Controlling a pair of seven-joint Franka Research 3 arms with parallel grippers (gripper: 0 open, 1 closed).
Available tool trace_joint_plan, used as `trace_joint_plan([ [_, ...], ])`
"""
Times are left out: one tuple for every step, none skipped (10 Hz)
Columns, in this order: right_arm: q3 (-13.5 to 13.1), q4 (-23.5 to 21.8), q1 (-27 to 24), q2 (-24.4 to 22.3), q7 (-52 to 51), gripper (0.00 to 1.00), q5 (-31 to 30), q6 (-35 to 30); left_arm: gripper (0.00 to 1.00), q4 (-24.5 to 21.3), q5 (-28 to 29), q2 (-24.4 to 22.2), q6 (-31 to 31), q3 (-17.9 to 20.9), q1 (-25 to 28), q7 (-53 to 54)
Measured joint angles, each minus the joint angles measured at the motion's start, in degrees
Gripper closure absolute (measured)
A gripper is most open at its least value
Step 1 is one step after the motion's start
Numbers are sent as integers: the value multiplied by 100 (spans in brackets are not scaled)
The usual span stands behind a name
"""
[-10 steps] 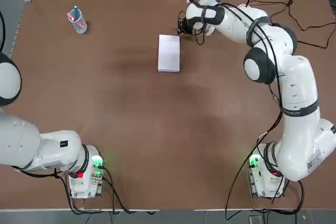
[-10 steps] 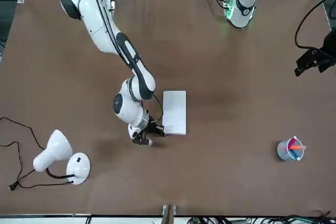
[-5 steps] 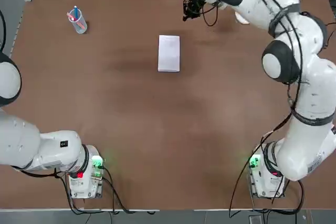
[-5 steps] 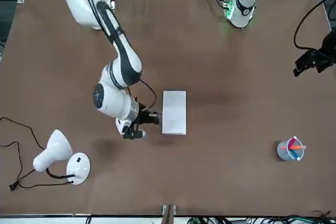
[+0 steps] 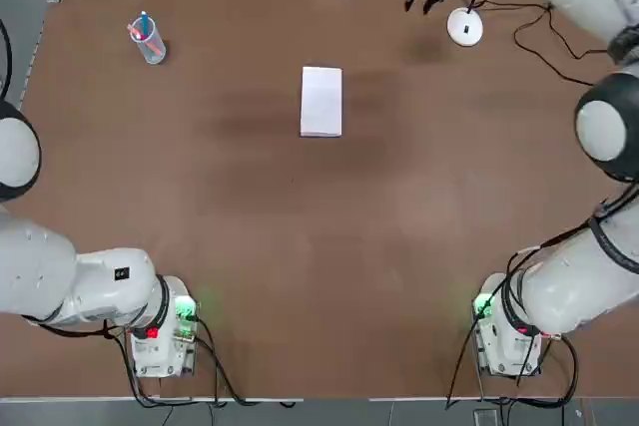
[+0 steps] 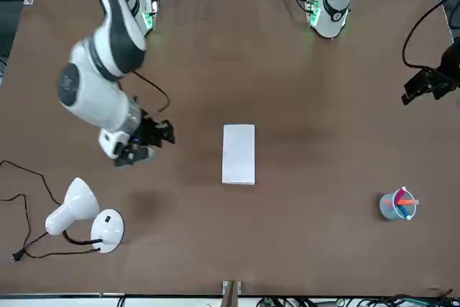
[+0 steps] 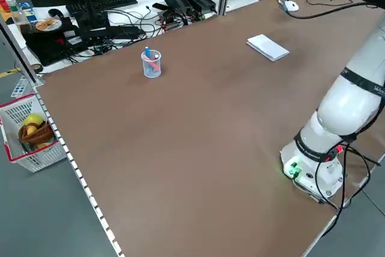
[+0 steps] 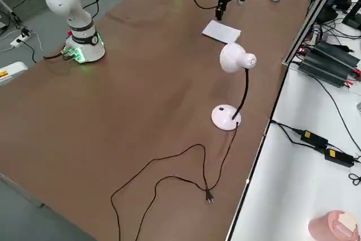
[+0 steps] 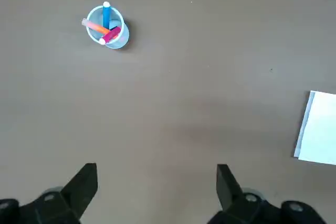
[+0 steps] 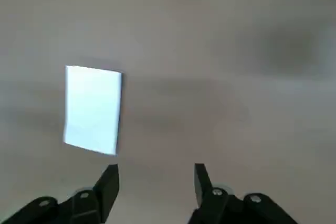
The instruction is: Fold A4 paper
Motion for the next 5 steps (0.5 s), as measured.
trace_joint_plan([
  [2,-12,-271,-305,-56,29,-311,-304,0,-2,0,0,0,1,-1,0],
  [5,-25,-498,-554,-77,22,-629,-556,0,-4,0,0,0,2,-1,0],
  [5,-36,-714,-746,-79,17,-903,-790,0,-4,0,0,1,3,-2,0],
  [3,14,-947,-868,-84,4,-1059,-1097,0,-4,-1,0,1,3,-3,0],
  [0,181,-1173,-926,-88,1,-1138,-1504,0,-4,-1,0,1,3,-4,0],
])
